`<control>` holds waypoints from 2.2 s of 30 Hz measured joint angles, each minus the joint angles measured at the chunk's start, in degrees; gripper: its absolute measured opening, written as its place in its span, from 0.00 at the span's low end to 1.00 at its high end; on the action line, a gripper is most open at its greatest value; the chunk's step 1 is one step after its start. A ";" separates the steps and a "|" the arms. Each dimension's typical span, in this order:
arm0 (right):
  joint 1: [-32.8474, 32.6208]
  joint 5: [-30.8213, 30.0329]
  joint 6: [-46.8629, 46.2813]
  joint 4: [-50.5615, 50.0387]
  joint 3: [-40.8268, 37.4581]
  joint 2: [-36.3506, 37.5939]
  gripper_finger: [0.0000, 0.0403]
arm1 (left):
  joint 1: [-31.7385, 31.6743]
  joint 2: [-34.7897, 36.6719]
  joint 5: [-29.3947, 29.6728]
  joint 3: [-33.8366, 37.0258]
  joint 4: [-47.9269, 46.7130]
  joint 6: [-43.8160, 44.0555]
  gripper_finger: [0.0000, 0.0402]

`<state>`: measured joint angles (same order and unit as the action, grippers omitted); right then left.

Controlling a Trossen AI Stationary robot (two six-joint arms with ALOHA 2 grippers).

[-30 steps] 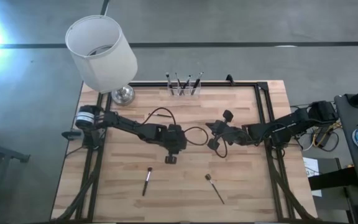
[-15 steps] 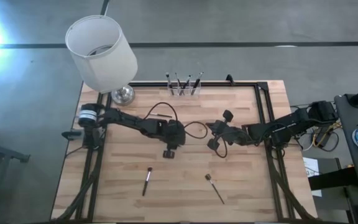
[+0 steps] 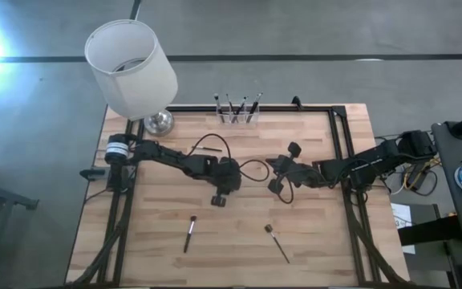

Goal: Put items in baskets/containers
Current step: Put the eyeshadow brush into the transparent organizer

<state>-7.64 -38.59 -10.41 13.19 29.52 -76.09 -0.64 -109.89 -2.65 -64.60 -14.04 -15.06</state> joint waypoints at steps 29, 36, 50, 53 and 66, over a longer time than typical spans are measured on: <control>0.00 -0.02 -1.16 1.65 -2.26 0.02 0.02 | 0.36 15.60 0.59 9.31 13.98 12.17 0.00; 0.00 3.30 2.32 18.12 -6.87 -0.73 0.02 | 0.81 28.02 1.46 25.37 38.95 17.57 0.00; 0.57 14.62 10.67 50.45 -6.27 -14.58 0.02 | -0.69 37.70 17.37 43.15 75.62 12.33 0.00; 0.52 14.64 11.45 50.06 -5.45 -15.07 0.02 | -2.45 35.19 17.60 40.62 77.16 11.66 0.00; -0.72 14.64 12.04 50.17 -8.20 -13.18 0.02 | -12.99 15.87 17.72 25.44 85.69 9.56 0.00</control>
<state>-8.36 -23.94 1.63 63.36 21.32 -89.27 -13.63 -94.02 15.07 -39.16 71.65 -5.50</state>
